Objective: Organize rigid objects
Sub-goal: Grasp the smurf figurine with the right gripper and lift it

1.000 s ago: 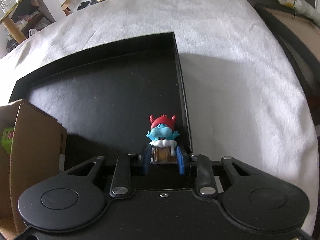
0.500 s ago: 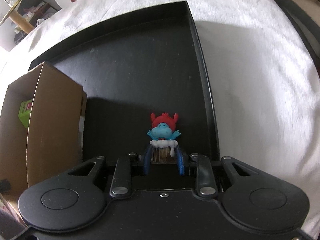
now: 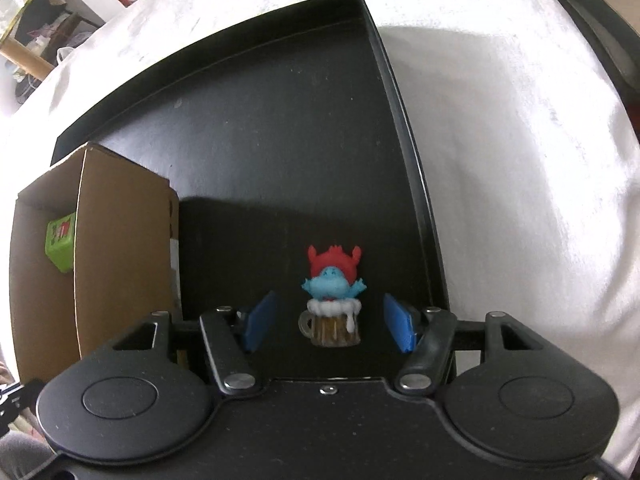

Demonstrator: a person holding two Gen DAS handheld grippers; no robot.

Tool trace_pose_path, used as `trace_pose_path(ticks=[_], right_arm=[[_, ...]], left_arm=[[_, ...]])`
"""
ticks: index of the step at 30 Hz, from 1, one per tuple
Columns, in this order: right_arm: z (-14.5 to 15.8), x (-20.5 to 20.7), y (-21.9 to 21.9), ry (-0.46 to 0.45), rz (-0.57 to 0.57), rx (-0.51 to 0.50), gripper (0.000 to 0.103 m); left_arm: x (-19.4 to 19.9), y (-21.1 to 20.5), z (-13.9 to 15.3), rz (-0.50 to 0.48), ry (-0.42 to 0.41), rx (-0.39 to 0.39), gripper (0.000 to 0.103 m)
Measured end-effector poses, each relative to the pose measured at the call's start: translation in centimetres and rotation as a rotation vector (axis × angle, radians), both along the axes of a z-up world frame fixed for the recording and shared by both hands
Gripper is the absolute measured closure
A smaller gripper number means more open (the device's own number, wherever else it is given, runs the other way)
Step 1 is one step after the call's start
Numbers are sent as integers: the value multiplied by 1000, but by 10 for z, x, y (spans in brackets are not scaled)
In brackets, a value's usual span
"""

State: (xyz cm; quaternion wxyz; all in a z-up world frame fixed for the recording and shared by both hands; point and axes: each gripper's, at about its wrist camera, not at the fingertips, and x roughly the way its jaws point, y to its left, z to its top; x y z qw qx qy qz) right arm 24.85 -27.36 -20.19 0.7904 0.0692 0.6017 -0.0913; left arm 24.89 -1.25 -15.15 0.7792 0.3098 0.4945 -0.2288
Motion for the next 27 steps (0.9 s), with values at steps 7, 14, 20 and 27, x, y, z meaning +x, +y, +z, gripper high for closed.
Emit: trace_pose_path(ticks=[7,14,20,27], right_arm=[[-12,7,8,23,-23,-72,43],[-22,9,16,22,-70,-139,43],[-28,11,24,31,-76,-203,46],[-34,10,35,30,-78,-210,58]], left_arm=[[2,1,0,3,7,-9,91],[4,2,0,7,18,-23,91],[4,3,0,8,25,-34,91],[4,5,1,9,29,-37,90]])
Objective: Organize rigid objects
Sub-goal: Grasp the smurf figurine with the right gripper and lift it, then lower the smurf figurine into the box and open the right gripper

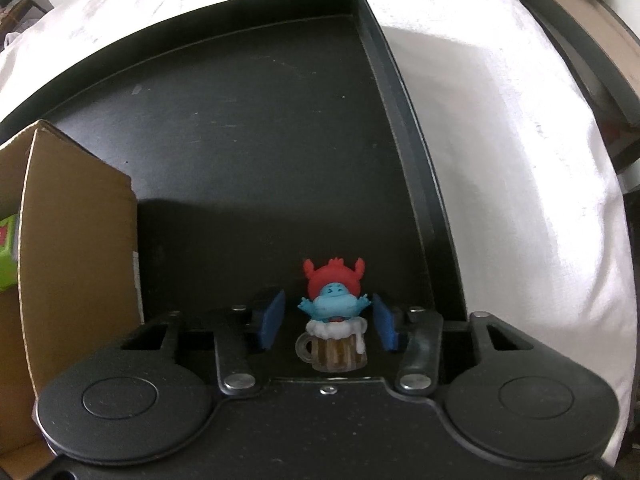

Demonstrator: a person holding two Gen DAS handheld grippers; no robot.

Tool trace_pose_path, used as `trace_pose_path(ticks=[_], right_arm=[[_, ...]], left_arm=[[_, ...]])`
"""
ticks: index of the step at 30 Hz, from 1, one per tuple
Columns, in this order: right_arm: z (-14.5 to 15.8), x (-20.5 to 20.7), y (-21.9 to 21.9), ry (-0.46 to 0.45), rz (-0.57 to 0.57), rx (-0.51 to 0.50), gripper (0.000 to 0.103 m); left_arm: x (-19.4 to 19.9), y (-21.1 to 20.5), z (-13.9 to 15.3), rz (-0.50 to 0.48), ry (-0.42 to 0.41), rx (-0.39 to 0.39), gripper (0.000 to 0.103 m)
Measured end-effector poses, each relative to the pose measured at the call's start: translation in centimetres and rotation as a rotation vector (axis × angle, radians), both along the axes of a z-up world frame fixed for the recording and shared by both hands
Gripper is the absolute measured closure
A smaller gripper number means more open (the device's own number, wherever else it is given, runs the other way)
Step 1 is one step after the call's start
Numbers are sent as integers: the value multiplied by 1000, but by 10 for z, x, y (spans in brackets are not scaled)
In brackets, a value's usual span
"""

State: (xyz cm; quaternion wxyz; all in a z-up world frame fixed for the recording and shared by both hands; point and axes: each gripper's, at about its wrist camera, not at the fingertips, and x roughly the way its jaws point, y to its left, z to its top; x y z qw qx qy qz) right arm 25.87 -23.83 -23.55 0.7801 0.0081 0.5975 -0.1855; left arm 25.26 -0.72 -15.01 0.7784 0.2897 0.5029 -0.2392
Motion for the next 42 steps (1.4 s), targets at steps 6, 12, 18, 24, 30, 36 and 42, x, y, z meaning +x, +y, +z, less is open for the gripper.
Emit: trace_pose_path(ticks=[6,12,18,24,30,36,42], right_arm=[[-3,-6,-1,-7,22,4,65],[11,-24,-5,-38,41,20,66],[32,-39,-14,-97,59,39,66],[67,-51,-11,-155,75,79,66],[97,-51,6,-196,155,98,65],[114,-51,28,-225,212,114,65],[129,-58,50,-251,264,126,65]], left_arm=[[-1,2,1,0,1,-5,91],[-2,1,2,-1,-3,-4,91],[-3,1,2,0,-6,-3,91],[-4,0,3,1,-9,3,91],[-7,1,5,2,-15,-4,91],[-7,3,6,3,-17,-11,91],[-7,4,7,-2,-9,-22,91]])
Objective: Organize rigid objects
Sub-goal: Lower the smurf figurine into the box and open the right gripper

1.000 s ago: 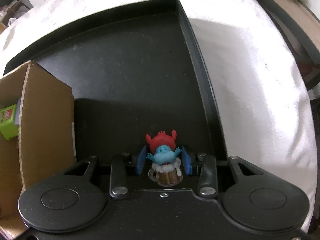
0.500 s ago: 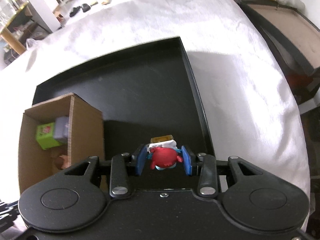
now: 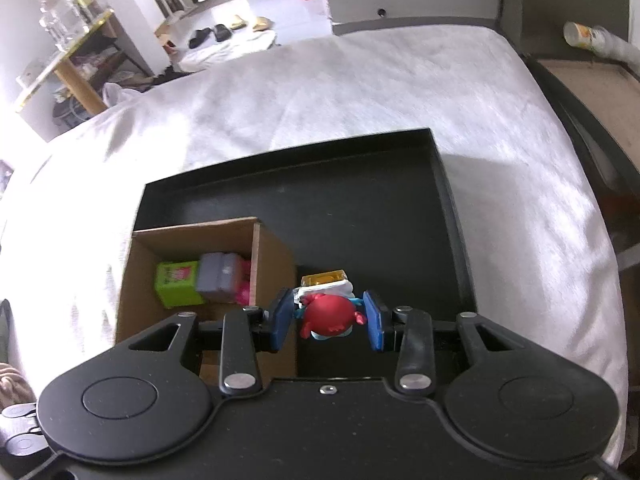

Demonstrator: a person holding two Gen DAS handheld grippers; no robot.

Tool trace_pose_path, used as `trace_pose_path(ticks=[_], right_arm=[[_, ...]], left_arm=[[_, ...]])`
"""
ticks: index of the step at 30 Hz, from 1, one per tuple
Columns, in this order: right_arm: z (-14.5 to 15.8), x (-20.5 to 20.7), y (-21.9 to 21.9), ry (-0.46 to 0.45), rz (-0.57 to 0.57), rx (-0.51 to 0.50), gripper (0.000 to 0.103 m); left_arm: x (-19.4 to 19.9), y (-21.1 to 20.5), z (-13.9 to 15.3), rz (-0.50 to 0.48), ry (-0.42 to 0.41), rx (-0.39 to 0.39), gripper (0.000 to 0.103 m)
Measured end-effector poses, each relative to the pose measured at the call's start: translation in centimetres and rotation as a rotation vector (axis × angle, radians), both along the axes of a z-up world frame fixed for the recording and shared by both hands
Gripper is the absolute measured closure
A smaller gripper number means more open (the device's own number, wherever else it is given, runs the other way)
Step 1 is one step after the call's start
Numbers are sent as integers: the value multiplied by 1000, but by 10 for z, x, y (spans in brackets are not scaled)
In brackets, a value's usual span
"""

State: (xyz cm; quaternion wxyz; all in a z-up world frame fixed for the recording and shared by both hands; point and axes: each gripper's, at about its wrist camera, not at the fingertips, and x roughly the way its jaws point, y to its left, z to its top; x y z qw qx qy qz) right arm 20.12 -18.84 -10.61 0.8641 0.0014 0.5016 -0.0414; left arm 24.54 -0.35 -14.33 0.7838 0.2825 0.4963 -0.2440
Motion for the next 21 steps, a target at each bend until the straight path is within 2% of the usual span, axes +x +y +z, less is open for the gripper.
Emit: trace_pose_path(ticks=[11,21], right_arm=[[1,-4,44,-10,100,-2,65],[-19,-2,77,28,163,18,65]], left_arm=[[-2,4,3,-7,7,-27,91],[-2,7,8,-7,14,-53,92]])
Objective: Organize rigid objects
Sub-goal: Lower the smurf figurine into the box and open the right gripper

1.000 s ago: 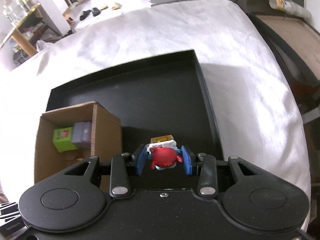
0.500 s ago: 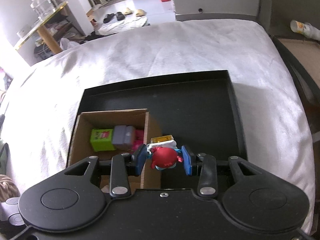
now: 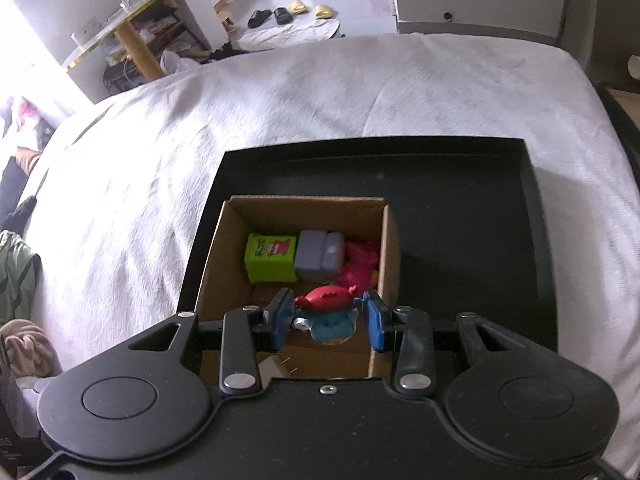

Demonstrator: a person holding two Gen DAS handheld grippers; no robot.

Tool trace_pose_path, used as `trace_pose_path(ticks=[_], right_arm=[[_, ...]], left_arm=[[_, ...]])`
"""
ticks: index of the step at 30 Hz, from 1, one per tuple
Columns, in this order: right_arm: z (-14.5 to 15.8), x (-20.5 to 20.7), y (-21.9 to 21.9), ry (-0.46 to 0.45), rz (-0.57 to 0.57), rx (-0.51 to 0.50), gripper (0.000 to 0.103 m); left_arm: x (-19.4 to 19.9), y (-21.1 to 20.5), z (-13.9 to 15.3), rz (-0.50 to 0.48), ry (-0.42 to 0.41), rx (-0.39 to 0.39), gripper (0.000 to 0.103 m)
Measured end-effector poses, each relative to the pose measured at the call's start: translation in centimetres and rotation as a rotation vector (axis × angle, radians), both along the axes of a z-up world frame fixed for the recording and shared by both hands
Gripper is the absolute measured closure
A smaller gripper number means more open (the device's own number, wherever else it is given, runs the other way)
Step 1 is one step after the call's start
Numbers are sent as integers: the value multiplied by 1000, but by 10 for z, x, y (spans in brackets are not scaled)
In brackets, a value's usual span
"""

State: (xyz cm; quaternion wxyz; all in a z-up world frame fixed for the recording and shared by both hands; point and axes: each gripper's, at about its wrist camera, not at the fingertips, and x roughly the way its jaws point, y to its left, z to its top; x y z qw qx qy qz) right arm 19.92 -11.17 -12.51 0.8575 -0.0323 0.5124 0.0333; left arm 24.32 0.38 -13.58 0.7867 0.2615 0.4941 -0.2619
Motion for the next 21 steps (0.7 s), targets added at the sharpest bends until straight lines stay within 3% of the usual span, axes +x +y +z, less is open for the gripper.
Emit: trace_pose_path(ticks=[21], right_arm=[[-58,12,28,118,10,-103,65]], left_arm=[[5,1,0,13,31,-39,92]])
